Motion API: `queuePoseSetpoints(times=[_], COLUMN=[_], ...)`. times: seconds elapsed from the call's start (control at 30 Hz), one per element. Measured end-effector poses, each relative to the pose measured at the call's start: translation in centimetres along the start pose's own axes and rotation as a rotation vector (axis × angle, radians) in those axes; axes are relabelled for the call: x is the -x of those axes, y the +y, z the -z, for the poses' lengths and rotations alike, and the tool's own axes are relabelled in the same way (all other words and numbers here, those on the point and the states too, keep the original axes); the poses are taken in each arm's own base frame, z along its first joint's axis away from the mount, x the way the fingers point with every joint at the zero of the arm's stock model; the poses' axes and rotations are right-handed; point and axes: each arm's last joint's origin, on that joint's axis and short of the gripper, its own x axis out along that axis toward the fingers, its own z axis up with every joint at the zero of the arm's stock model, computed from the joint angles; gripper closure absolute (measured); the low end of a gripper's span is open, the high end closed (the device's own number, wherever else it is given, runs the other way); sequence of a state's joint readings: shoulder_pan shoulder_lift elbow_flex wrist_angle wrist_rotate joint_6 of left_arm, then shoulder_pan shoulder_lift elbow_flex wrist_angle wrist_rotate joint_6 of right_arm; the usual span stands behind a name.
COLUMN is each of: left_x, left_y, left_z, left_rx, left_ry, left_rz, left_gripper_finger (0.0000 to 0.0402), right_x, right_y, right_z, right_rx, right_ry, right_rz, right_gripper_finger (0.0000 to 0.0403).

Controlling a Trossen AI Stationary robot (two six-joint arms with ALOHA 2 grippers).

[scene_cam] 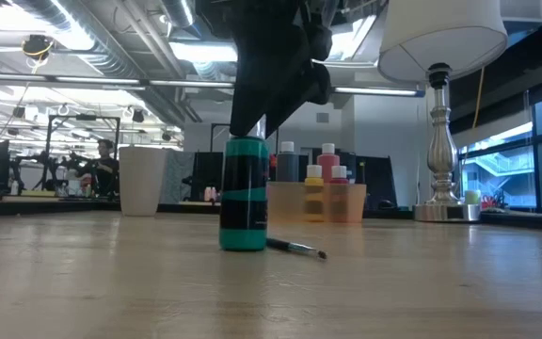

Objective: Pick & Place Paint Supplies
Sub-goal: Put the green paint bottle into the orange bin

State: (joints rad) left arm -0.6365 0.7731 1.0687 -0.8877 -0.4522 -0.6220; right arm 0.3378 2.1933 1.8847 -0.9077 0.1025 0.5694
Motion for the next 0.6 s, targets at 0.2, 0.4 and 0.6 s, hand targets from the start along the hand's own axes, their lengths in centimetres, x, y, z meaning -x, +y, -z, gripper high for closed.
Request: queuePoseSetpoints(times=[0.2,0.4,0.6], left_x=[0.00,0.11,0.36], left_y=[0.07,0.14,0.29], left_z=[0.09,0.08,0.06], left_rx=[-0.013,-0.027,-0.023], left_ry=[0.008,0.004,-0.006], left_rz=[-0.008,-0.008,-0.008], left_gripper_finger=[0.0207,0.0207,0.0207], right_x=[0.00,0.03,0.03], right_y=[0.01,0.04,0.10], right_z=[0.00,0.01,0.01], right_rx=[-0.052,-0.107,-0.142], right_ry=[0.005,0.006,0.014], right_rz=[-0.008,-0.011,-0.026], right_gripper_finger=[0.0284,0.0284,0.0284])
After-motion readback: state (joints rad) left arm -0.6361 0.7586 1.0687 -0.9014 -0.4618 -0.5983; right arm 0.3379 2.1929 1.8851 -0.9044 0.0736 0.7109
